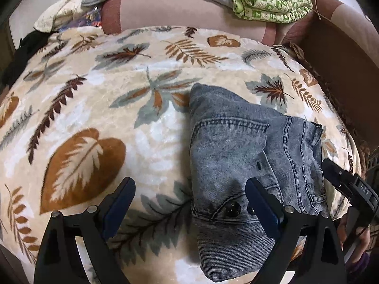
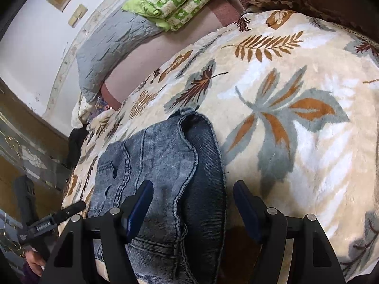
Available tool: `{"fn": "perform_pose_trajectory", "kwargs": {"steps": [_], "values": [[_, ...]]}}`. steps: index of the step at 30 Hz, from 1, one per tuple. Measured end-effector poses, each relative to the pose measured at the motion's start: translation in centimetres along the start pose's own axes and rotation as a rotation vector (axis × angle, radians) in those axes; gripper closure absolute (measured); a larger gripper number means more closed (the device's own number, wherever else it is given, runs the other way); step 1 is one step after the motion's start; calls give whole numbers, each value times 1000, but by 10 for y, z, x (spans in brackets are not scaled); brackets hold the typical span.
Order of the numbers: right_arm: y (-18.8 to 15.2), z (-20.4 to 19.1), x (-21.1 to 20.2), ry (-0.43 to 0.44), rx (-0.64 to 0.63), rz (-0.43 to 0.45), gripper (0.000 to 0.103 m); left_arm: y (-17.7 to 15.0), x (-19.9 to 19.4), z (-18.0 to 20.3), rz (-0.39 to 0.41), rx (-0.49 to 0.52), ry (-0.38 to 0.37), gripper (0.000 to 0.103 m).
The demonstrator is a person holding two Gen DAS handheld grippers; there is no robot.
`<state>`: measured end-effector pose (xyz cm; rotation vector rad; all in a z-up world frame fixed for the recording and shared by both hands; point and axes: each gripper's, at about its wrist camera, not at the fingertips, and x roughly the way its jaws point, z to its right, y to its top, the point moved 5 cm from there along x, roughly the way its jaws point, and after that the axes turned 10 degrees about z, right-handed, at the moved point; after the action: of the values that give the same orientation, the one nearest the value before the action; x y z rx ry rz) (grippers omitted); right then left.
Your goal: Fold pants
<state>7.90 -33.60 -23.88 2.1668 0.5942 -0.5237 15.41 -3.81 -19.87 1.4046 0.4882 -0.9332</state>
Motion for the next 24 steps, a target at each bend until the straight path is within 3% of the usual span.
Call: {"fn": "perform_pose_trajectory", "kwargs": {"steps": [4,8,13,24], "values": [[1,6,2,5,44,-7,30,-4,6,4,-25,-10,-26,8],[-2,-1,6,11,11,-24,28,-6,11,7,-38,-12,-27,8],[-11,-14,13,55,-18,-74,27,-8,18,16,-56,0,-46,8],[-17,-25,33,193,58,-161,25,-3,31,24,-87,-23,-137,8]]}}
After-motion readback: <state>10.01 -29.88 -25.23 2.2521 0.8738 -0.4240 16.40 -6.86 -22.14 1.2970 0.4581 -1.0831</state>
